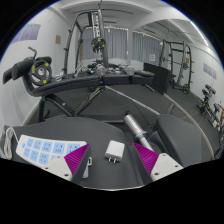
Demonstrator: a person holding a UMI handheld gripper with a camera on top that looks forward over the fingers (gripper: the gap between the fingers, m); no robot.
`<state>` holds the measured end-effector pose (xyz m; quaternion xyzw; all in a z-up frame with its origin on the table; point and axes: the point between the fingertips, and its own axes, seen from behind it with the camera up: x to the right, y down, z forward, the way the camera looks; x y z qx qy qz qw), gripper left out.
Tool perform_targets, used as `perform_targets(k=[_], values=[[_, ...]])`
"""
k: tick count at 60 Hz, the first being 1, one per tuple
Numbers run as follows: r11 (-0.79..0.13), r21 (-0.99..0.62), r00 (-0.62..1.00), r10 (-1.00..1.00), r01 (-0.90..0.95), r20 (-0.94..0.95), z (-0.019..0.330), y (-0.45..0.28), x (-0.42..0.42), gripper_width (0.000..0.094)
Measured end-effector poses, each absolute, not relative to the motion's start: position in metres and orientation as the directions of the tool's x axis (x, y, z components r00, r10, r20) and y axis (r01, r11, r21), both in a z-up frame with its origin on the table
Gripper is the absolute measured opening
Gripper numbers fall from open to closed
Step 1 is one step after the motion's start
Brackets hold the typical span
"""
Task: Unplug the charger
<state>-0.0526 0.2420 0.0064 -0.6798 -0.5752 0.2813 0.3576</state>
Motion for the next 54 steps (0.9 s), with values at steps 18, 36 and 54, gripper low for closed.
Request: perform_targets(k=[18,36,54], values=[[-0.025,-0.894,0.177,0.982,0.447,0.061,0.130,0.207,0.039,0.0862],[-0.061,-0.884,0.127,0.992,0.464,-0.002,0.188,0.115,0.204,0.0856],[-0.037,-0.891,0.101,0.995,0.453,0.010,0.207,0.073,0.272,0.0858]])
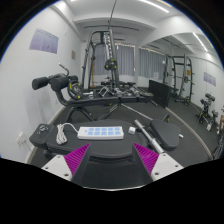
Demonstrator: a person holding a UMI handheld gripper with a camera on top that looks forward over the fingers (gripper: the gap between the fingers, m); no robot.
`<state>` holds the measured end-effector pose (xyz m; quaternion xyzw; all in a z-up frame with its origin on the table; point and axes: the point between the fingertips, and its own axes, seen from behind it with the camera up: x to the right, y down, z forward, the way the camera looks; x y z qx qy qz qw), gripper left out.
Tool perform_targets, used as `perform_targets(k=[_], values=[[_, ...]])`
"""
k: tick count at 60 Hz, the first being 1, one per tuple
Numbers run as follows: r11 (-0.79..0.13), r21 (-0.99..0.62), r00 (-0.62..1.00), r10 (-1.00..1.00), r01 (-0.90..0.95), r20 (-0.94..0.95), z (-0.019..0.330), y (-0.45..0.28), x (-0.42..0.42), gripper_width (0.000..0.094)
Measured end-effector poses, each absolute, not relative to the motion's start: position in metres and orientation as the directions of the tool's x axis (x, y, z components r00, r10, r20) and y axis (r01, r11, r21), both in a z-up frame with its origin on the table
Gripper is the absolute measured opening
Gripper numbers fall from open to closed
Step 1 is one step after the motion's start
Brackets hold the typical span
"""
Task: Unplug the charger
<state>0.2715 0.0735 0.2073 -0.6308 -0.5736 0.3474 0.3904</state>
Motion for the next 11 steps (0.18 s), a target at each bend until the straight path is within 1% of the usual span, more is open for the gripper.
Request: perform_targets(k=[11], values=[[-0.005,-0.902,0.080,0.996,0.432,0.033,0.224,0.063,0.281,0.0857]])
